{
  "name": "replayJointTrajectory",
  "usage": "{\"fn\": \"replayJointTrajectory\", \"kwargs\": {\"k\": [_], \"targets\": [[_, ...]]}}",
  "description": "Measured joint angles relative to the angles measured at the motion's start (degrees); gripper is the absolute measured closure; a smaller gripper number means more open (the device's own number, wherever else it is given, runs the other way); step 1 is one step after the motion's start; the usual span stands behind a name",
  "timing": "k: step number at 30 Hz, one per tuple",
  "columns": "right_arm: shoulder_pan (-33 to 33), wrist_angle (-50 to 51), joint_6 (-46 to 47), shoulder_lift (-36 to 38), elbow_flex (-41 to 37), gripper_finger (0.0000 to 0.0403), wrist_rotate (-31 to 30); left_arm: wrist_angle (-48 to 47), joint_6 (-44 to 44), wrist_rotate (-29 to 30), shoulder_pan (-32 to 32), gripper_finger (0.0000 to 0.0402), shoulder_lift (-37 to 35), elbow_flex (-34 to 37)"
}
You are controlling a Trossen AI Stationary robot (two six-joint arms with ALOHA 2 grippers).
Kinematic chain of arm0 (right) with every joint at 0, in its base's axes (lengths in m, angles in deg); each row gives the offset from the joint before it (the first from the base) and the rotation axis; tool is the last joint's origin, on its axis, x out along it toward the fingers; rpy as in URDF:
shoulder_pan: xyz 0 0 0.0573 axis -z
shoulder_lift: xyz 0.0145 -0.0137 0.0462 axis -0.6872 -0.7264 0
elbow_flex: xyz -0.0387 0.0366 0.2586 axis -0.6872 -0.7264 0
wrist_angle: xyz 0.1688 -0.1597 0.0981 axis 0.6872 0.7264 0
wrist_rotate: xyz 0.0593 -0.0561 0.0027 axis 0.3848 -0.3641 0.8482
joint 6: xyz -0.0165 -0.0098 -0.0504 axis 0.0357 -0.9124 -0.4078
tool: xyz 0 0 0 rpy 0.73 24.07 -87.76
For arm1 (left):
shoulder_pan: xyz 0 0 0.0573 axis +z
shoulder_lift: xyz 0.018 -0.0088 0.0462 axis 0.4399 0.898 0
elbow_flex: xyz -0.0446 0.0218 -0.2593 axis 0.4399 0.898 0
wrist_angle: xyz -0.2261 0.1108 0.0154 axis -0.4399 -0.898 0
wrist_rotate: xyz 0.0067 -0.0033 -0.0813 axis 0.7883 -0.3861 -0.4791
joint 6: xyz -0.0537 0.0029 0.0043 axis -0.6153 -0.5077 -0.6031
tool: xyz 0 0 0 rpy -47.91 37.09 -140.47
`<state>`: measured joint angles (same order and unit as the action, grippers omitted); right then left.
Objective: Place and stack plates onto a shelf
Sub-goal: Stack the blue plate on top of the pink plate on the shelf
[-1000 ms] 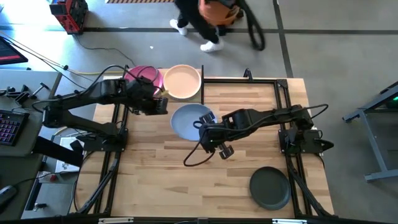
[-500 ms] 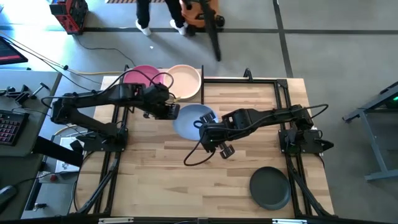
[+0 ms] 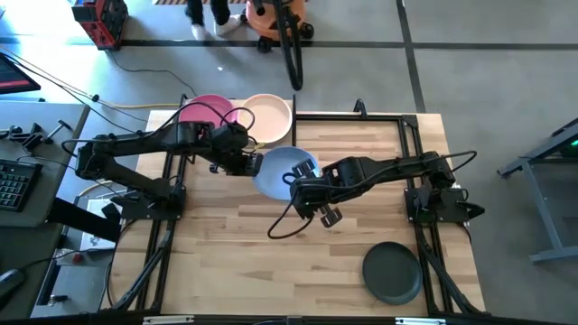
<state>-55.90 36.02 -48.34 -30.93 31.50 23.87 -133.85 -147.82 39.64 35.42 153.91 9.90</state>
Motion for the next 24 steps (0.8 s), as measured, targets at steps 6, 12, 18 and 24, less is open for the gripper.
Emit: {"fn": "replayJointTrajectory", "kwargs": {"k": [6, 12, 18, 24], "targets": [[0.1, -1.5, 0.0, 0.0, 0.0, 0.0403, -0.5, 0.0, 0.0, 0.0, 0.0, 0.0332, 0.0, 0.0], [0.1, -1.9, 0.2, 0.0, 0.0, 0.0403, -0.5, 0.0, 1.0, 0.0, 0.0, 0.0333, 0.0, 0.0], [0.1, -2.0, 0.3, 0.0, 0.0, 0.0403, -0.3, 0.0, 2.3, 0.1, 0.0, 0.0357, 0.0, 0.0], [0.0, -2.4, 0.3, 0.0, 0.0, 0.0403, -0.2, 0.4, 3.1, 1.7, 0.1, 0.0396, 0.0, 0.0]]}}
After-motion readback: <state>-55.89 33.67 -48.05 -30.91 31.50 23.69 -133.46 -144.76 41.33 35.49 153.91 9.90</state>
